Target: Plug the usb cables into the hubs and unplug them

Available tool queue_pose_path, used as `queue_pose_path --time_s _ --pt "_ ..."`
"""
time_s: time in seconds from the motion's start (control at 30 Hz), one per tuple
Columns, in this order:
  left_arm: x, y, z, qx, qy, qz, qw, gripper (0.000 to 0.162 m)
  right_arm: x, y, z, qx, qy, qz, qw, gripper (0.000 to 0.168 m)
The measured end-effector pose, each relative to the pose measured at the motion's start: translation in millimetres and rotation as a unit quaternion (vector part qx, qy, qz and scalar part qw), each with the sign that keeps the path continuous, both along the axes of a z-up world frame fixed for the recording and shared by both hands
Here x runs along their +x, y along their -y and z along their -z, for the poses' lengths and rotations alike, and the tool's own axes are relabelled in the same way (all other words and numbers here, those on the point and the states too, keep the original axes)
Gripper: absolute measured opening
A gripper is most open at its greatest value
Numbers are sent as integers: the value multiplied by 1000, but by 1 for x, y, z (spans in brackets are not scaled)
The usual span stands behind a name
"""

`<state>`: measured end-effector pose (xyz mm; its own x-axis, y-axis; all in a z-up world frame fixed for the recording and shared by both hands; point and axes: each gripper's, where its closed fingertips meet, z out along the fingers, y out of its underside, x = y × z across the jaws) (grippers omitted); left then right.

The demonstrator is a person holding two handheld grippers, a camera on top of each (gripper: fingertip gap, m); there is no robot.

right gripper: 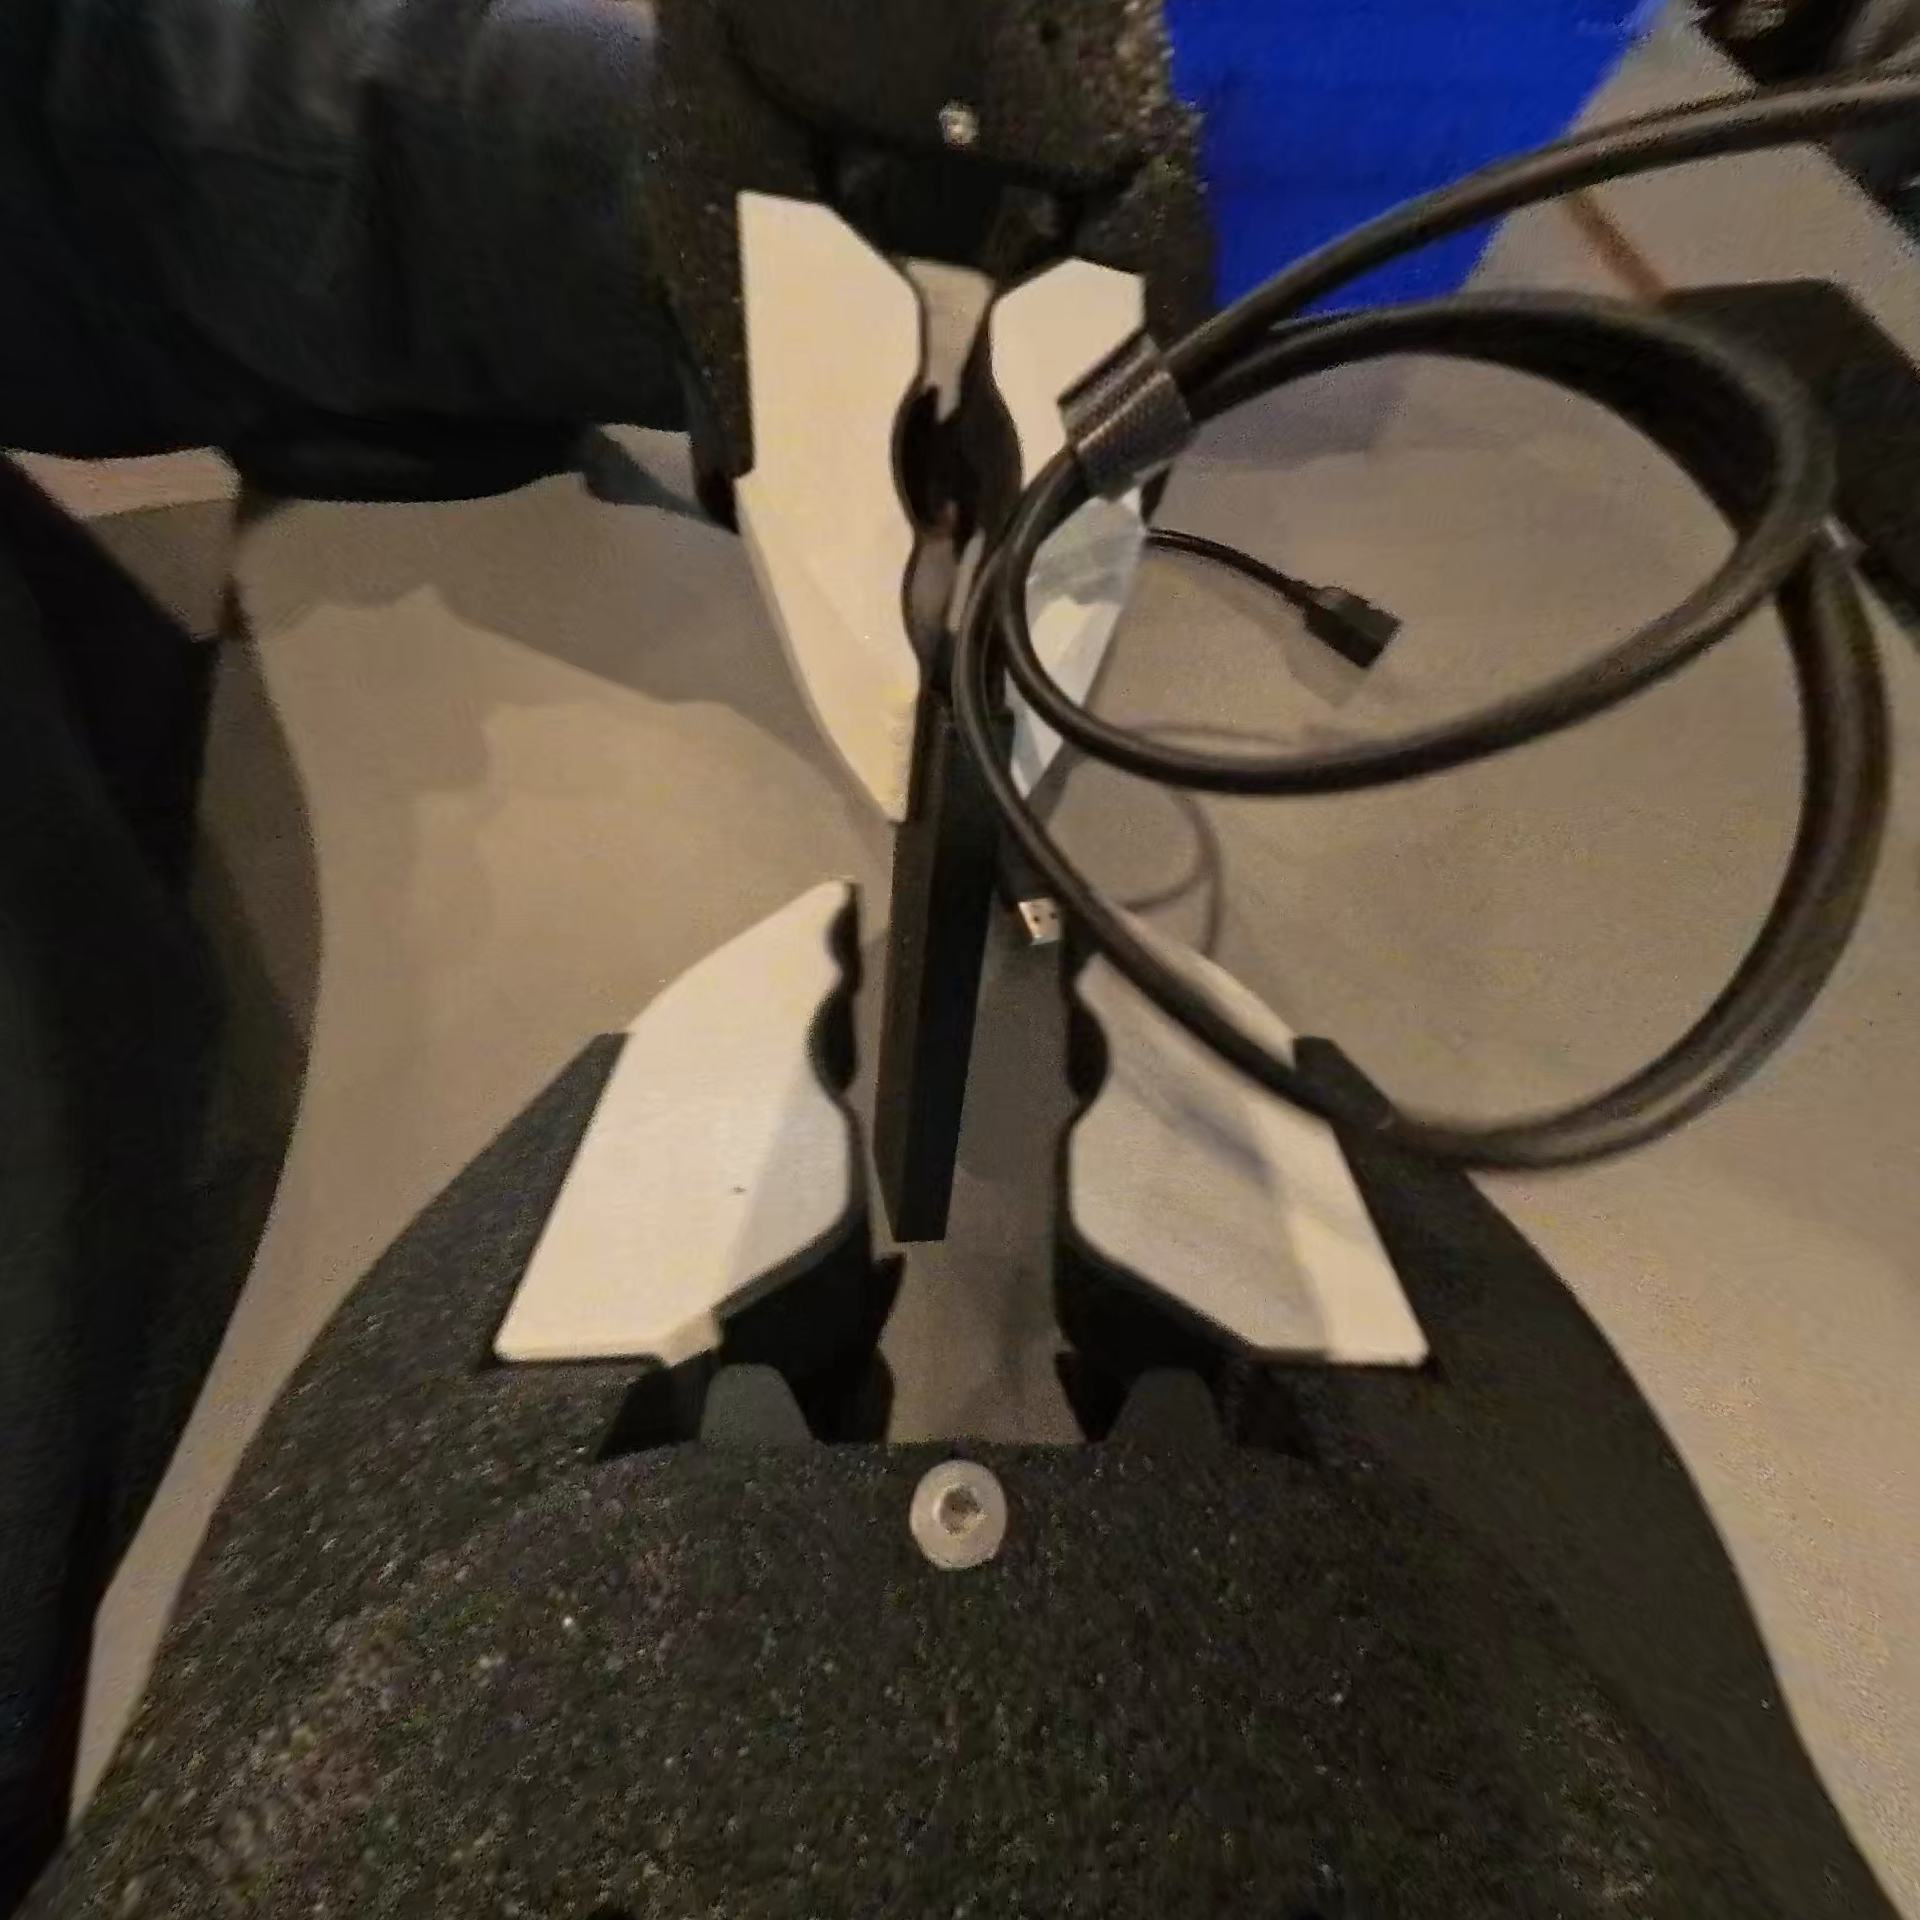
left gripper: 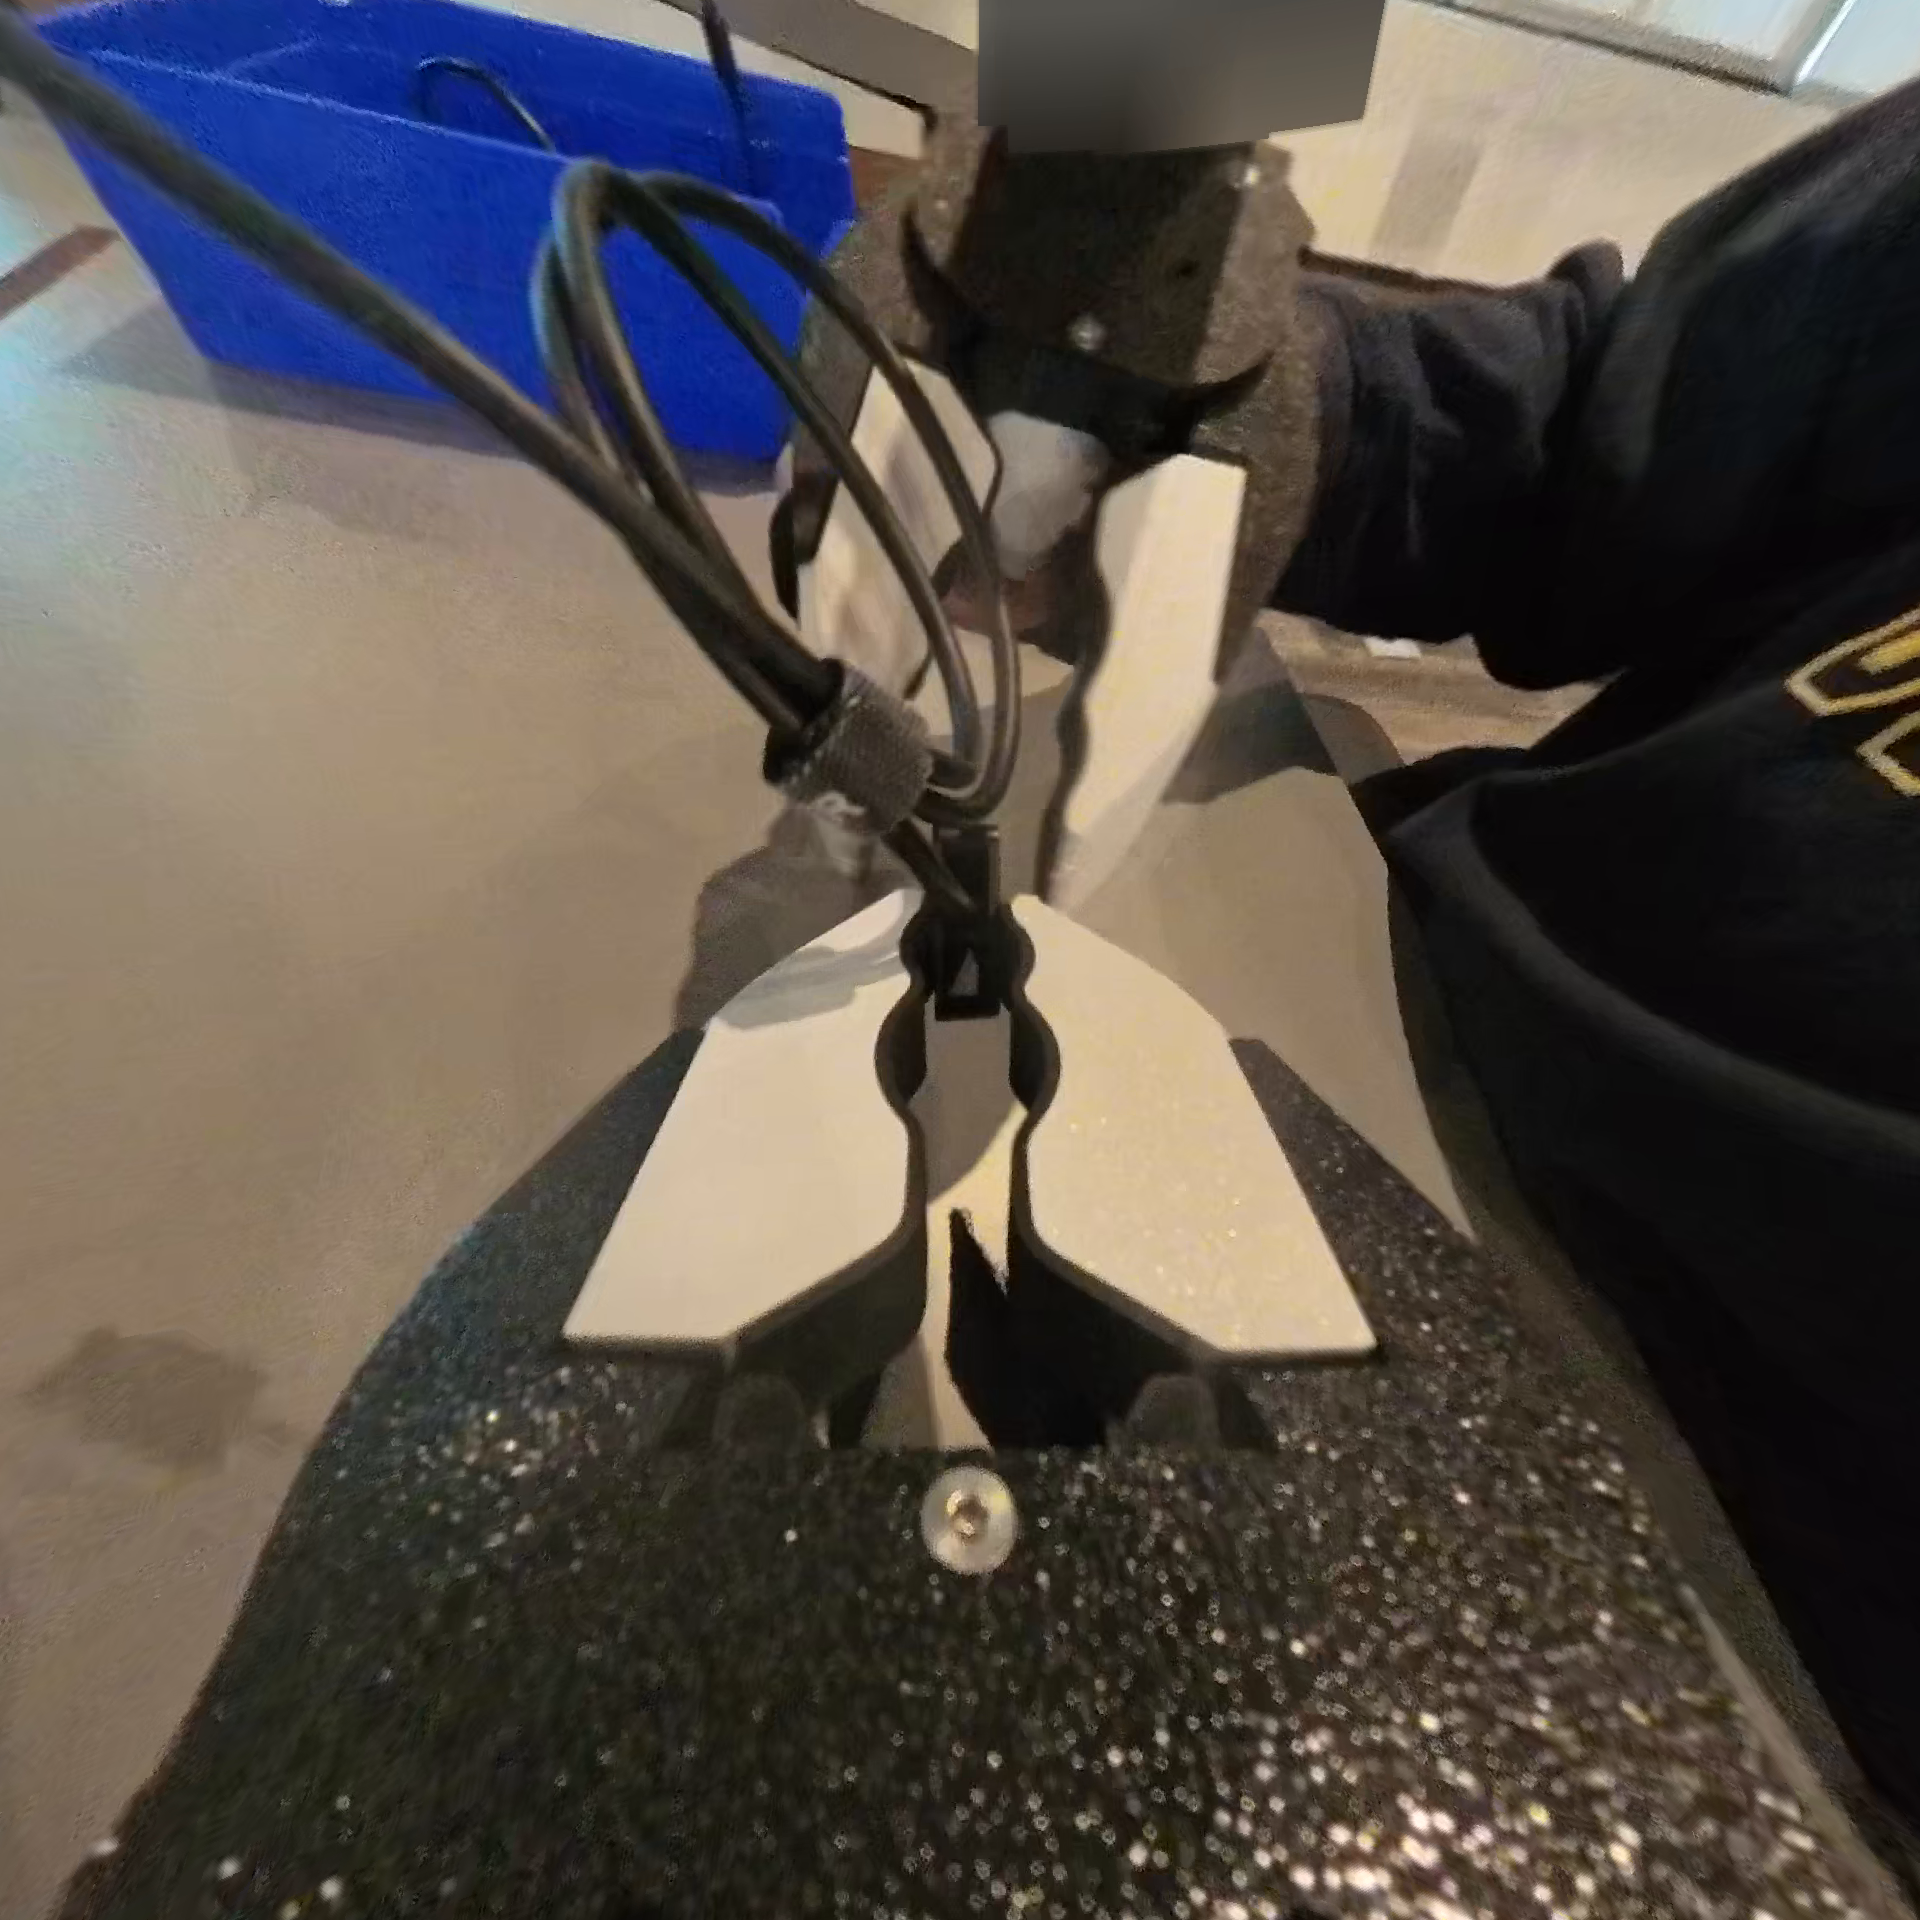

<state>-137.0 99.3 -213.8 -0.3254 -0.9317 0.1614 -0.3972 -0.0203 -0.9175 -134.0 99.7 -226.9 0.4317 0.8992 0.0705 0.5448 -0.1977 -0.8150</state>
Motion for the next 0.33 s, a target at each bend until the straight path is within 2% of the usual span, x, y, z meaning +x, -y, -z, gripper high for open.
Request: queue_pose_path --time_s 0.07,0.23,0.33 --pt "0 4 0 14 5 10 1000 10 0 4 3 -13 6 -20 1000 20" --pt "-1 6 -4 12 20 13 1000 11 -4 7 9 -34 9 -27 999 13" --pt "-2 -10 -3 7 -5 -34 999 18 5 -4 3 -14 -11 6 1000 12"
